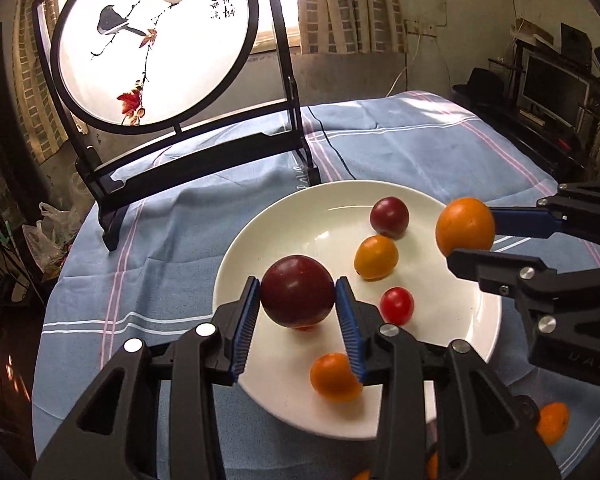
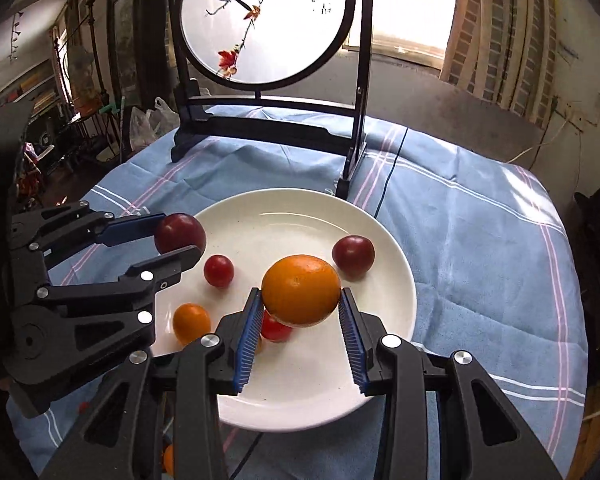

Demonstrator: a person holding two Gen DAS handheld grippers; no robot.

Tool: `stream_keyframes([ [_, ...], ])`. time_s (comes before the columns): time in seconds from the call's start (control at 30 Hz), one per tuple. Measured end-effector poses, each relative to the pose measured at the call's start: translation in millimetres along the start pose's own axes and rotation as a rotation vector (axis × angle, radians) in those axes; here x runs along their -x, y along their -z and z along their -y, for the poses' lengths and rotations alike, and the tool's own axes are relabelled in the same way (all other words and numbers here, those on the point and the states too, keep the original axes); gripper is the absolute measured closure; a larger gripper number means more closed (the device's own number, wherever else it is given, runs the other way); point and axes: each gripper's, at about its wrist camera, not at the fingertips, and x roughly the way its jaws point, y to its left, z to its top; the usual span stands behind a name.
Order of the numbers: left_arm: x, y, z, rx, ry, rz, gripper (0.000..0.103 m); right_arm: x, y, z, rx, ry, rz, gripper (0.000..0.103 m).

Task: Organize fruits
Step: 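Place the plum on the plate with the left tool while the right tool places the orange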

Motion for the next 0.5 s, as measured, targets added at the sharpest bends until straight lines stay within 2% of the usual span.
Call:
stream_keyframes([
  [0.23, -21.1, -1.2, 3.7, 0.000, -0.001, -0.036, 0.064, -30.4, 2.0, 10.6, -0.028, 0.009, -0.059, 0.064],
  [0.4, -22.1, -3.5, 5.8, -0.005, -0.007, -0.023, 0.064, -41.5, 4.0, 9.4, -0.025, 0.012, -0.083, 0.064],
  [0.43, -20.5, -4.4, 5.3, 0.001, -0.006, -0.017, 0.059, -41.5, 3.7, 9.3, -0.027, 0.018, -0.082, 0.064],
  [0.47, -17.7, -5.6, 4.0, 0.005, -0.006, -0.003, 0.048, -39.6, 3.2, 9.4, -0.031, 0.009, -0.077, 0.063],
  [0.5, -13.9, -6.2, 3.0, 0.007, -0.011, 0.014, 0.043, -35.0, 2.4, 10.2, -0.038, 0.000, -0.061, 0.063],
])
